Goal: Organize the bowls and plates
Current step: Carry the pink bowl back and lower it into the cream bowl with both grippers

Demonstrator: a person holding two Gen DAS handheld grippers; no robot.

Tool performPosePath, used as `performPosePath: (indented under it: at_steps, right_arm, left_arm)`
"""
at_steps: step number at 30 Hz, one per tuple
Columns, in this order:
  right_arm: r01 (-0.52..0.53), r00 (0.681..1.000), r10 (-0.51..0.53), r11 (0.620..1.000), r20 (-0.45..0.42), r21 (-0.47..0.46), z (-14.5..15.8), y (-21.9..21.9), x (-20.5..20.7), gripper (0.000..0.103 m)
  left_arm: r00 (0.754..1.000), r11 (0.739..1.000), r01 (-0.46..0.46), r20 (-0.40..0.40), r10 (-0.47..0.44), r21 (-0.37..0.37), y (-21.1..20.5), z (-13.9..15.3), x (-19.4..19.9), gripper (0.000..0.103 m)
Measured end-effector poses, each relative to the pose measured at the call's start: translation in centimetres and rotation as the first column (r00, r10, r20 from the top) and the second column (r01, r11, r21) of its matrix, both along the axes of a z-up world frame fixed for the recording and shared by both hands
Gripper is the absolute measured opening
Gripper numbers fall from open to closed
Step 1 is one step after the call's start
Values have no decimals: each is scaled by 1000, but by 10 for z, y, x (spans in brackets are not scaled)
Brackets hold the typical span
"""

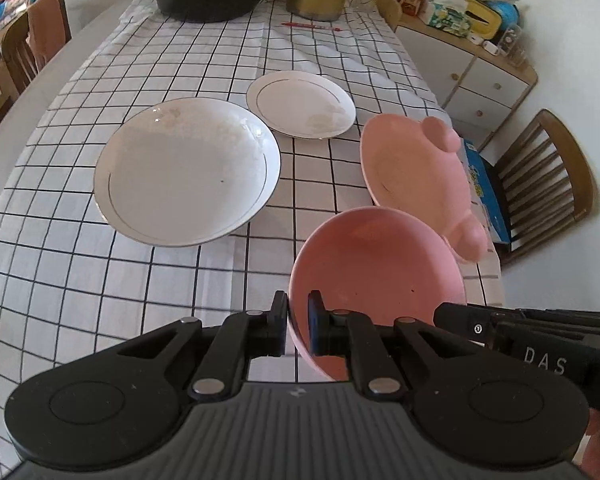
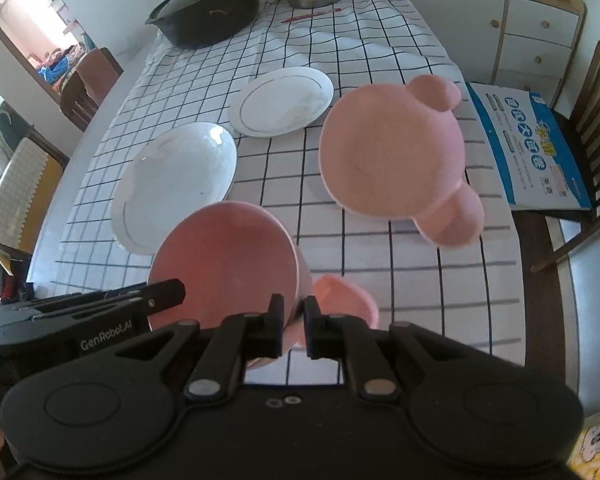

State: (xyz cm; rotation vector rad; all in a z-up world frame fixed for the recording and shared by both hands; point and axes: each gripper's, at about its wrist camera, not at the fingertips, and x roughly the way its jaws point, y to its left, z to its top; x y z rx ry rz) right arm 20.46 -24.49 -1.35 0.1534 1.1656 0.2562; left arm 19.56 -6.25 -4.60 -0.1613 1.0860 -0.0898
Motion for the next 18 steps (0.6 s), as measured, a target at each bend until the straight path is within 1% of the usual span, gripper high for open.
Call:
performPosePath:
  at_steps: [8, 18]
  right_arm:
    - [23, 1000, -23, 1000, 15, 9, 13, -2, -39, 9]
    - [34, 999, -34, 999, 1, -3, 14, 0, -86, 9]
  left_arm:
    - [999, 999, 41, 2, -41, -9, 1, 11, -38, 10]
    - [997, 997, 72, -19, -72, -7, 2, 12, -82, 10]
